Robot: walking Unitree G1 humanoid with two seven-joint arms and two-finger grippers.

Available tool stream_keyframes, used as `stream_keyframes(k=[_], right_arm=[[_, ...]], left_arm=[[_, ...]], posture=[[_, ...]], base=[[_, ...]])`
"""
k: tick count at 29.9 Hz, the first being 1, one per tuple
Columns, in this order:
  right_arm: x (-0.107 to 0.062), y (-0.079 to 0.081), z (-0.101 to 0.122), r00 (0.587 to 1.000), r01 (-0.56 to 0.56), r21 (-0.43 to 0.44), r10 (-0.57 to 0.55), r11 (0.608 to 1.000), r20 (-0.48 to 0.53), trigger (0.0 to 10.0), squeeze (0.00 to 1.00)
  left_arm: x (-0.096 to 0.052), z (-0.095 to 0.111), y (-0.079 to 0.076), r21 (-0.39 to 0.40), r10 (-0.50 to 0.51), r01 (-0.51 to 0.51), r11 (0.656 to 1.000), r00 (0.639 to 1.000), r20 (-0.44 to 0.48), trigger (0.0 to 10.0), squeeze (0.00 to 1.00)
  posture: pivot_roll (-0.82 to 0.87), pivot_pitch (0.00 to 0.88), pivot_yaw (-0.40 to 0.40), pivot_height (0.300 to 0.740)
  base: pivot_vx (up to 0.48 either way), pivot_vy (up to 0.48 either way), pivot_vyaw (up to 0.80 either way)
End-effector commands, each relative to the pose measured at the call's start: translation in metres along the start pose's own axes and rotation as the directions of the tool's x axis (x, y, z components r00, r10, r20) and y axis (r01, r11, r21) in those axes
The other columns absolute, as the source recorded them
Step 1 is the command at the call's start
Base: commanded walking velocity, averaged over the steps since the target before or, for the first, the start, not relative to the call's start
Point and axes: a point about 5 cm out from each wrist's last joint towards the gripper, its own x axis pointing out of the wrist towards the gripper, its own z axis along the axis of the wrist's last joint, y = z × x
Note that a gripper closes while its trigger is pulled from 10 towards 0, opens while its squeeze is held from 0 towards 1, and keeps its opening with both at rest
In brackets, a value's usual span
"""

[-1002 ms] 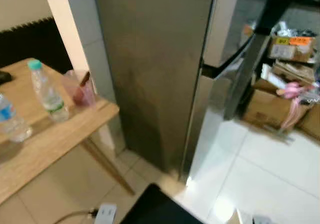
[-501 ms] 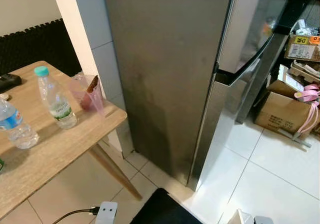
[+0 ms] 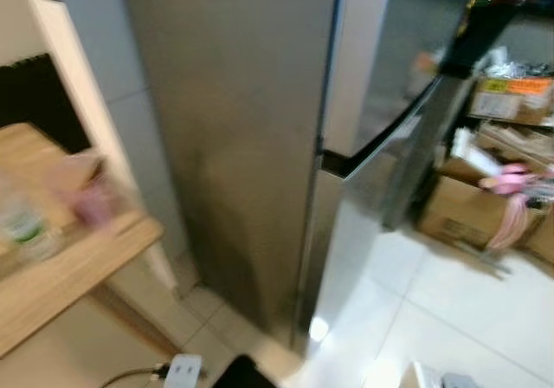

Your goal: Restocking fridge

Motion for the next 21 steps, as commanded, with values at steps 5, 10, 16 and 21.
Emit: stream_keyframes(k=[5, 10, 16, 21], right_arm=[[-0.0012, -0.0040, -0.0023, 1.000, -0.001, 0.000, 0.001, 1.000, -0.001, 10.0, 0.00], [-0.0012, -0.0028, -0.0032, 1.000, -0.009, -0.005, 0.009, 1.000, -0.004, 10.0, 0.00], [-0.0012, -0.0030, -0.0035, 1.000, -0.001, 0.005, 0.001, 1.000, -0.003, 10.0, 0.00], [-0.0012, -0.0034, -0.0033, 1.000, 0.001, 0.005, -0.001, 1.000, -0.003, 10.0, 0.00]], left_arm=[[0.0002, 0.0015, 0.0000, -0.006, 0.006, -0.006, 1.000, 1.000, 0.008, 10.0, 0.00], [0.0000, 0.0018, 0.0021, -0.011, 0.023, -0.023, 1.000, 1.000, 0.009, 10.0, 0.00], [-0.0001, 0.0015, 0.0038, 0.003, 0.034, -0.034, 0.999, 0.999, 0.002, 10.0, 0.00], [-0.0001, 0.0016, 0.0035, 0.002, 0.029, -0.029, 1.000, 1.000, 0.003, 10.0, 0.00]], posture=[[-0.04, 0.000, -0.008, 0.740], [-0.04, 0.000, -0.005, 0.740], [-0.04, 0.000, -0.003, 0.740], [-0.04, 0.000, -0.002, 0.740]], base=[[0.254, -0.400, 0.77], [0.100, -0.153, 0.76], [0.000, 0.000, 0.36], [0.000, 0.000, 0.00]])
